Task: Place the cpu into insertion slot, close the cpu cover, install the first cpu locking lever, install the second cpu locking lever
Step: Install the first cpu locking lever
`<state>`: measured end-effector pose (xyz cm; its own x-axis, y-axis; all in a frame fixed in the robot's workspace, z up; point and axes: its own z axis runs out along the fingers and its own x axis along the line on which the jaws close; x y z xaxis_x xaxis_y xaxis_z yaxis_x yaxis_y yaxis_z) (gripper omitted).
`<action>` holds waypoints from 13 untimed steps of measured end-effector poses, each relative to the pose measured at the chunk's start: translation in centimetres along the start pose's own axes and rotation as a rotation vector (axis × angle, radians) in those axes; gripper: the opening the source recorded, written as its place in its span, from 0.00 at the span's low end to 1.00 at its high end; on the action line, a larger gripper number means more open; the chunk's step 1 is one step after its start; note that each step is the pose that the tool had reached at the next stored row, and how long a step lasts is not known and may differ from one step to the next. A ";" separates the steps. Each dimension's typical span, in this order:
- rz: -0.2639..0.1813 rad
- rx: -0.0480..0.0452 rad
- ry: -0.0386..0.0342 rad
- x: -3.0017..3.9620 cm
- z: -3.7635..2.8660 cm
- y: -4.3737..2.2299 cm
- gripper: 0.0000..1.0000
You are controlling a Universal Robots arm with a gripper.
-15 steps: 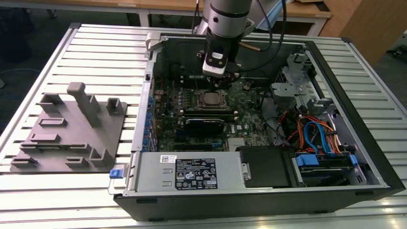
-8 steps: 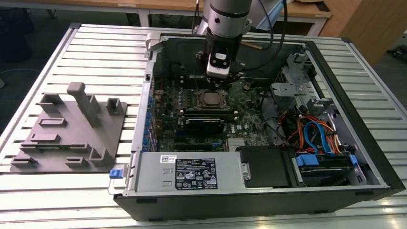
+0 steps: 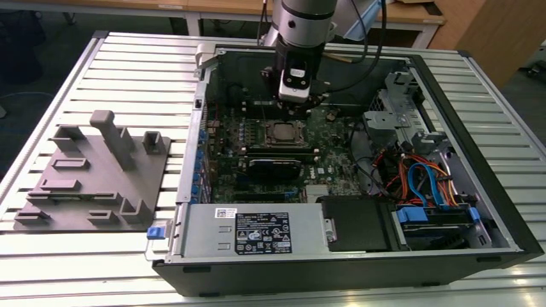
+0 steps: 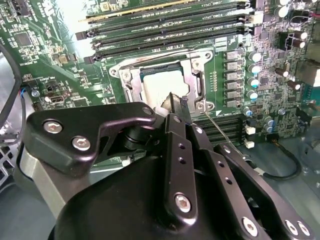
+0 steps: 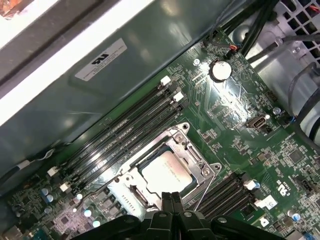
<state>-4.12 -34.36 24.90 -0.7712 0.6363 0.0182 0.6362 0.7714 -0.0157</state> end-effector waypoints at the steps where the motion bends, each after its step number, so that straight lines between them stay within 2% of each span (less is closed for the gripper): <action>1: -0.003 -0.0006 -0.0001 0.00 -0.02 0.00 0.10; 4: -0.018 -0.0006 -0.0005 0.01 -0.02 -0.01 0.10; 13: -0.019 -0.0004 -0.0005 0.01 -0.02 -0.01 0.10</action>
<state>-4.14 -34.36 24.92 -0.7830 0.6218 0.0179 0.6216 0.7832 -0.0149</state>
